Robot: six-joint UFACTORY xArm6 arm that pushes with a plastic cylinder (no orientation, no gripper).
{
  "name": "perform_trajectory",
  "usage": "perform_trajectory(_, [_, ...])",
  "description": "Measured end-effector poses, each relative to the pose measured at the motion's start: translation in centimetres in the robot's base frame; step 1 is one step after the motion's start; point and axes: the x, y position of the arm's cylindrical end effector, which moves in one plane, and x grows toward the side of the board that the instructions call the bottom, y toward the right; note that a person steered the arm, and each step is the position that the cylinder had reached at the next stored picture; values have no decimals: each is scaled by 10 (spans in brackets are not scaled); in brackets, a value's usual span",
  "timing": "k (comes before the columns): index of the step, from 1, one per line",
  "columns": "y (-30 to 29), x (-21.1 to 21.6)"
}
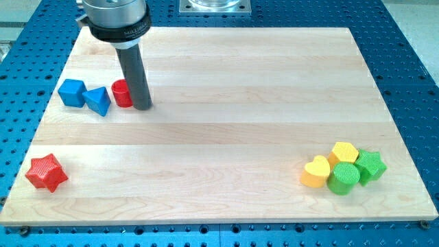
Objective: Place the blue and the red blocks at the bottom left of the board
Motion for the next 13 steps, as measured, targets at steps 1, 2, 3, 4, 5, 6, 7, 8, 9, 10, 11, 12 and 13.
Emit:
perform_trajectory(1, [0,0])
perform_trajectory(2, [4,-9])
perform_trajectory(3, [12,-33])
perform_trajectory(4, [-50,-25])
perform_trajectory(5, [-97,4])
perform_trajectory(6, [-90,24])
perform_trajectory(7, [-88,-11])
perform_trajectory(8, [-67,-65])
perform_trajectory(9, [-109,-64])
perform_trajectory(10, [-128,-26])
perform_trajectory(11, [-116,2])
perform_trajectory(12, [-116,-35])
perform_trajectory(13, [-166,-26])
